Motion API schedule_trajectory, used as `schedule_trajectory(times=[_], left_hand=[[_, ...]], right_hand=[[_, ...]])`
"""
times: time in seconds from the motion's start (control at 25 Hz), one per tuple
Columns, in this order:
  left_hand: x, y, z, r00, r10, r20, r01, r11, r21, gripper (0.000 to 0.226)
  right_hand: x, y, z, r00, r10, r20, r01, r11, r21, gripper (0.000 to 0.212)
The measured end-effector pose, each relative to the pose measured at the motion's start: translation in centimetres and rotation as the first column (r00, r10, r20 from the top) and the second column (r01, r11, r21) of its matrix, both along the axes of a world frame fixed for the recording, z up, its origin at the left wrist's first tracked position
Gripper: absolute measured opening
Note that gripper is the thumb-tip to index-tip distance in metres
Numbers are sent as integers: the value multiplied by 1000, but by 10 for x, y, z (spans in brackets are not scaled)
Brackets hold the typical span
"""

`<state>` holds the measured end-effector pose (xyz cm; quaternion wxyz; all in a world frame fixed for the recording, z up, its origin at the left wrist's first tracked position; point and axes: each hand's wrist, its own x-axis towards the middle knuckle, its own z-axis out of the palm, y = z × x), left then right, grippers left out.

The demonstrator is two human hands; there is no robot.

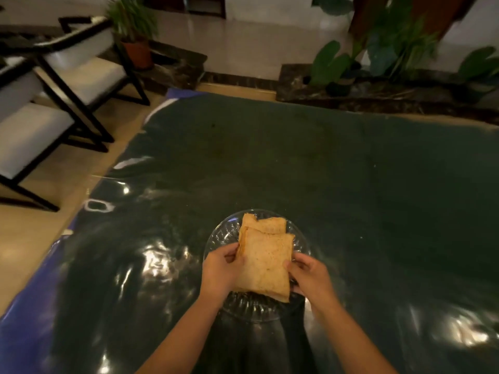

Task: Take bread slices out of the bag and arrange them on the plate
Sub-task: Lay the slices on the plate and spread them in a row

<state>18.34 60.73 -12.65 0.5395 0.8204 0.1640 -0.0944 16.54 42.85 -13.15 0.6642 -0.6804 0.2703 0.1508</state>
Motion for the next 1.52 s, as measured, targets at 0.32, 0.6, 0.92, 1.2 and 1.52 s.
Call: schedule_trajectory(times=[0.32,0.6,0.92,1.2,1.52], left_hand=[[11,5,-19,983,-140,116,120,979,163,14],[4,5,-19,953,-202,225,120,936,331,35],[-1,-1,-17,948,-180,262,125,969,212,34],[-10,16,-11,982,-83,167,79,996,33,34],[-24,24,-33,993,-89,74,85,995,52,37]], right_hand=[[7,15,-8,998,52,41,-37,952,-302,24],[1,26,-4,982,63,177,76,726,-683,20],[-5,49,-4,941,1,337,216,767,-604,23],[-20,41,7,949,-148,278,243,905,-349,24],[-41,35,-16,983,-130,130,169,918,-359,19]])
